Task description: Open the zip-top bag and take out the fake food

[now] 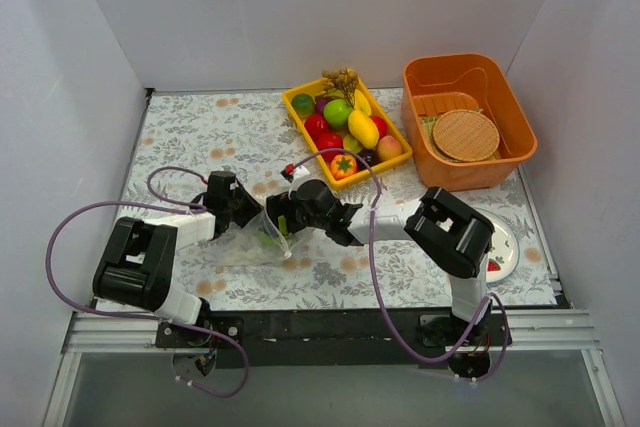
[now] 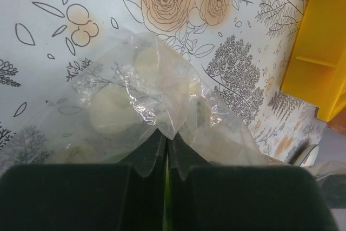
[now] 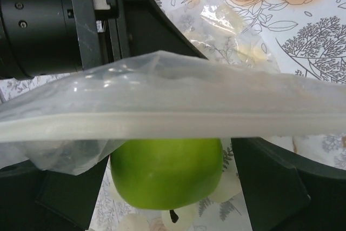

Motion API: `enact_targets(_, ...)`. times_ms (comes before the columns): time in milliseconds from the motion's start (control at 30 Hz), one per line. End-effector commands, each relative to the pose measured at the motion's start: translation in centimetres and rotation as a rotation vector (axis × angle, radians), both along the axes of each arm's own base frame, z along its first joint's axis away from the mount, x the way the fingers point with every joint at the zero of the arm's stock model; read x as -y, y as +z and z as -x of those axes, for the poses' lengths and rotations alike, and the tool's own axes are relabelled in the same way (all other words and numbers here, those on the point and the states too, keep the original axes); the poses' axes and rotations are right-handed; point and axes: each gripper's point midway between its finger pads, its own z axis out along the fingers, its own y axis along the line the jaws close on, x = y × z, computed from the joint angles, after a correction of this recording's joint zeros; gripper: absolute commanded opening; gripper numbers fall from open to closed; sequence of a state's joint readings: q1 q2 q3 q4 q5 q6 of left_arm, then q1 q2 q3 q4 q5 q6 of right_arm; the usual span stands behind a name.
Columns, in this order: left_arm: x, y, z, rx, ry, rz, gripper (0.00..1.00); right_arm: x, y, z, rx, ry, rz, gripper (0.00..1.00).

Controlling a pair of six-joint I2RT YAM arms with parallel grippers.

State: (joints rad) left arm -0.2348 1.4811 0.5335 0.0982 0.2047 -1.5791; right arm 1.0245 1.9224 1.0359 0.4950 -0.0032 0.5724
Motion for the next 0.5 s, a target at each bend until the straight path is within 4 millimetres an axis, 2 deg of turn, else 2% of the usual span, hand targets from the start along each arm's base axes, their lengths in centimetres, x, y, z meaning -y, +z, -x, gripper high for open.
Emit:
enact_targets(0,-0.6,-0.4,0.2,0.0,0.032,-0.024,0.0,0.0,0.4,1.1,0.077,0.057,0.036,0.98)
enact_targets(167,-1.0,-1.0,0.2,-0.012,0.048,-0.045,0.0,0.0,-0.5,2.1,0.093,0.087,0.098,0.98)
enact_targets(300,-1.3,-1.4,0.1,-0.023,0.058,-0.068,0.0,0.7,-1.7,2.0,0.084,0.063,0.153,0.93)
enact_targets(400,-1.6,-1.8,0.0,-0.029,0.06,-0.087,0.0,1.4,-1.9,2.1,0.08,0.044,0.167,0.86)
enact_targets(467,-1.7,-2.0,-0.1,-0.032,0.058,-0.102,0.0,1.8,-1.5,2.2,0.08,0.038,0.175,0.75)
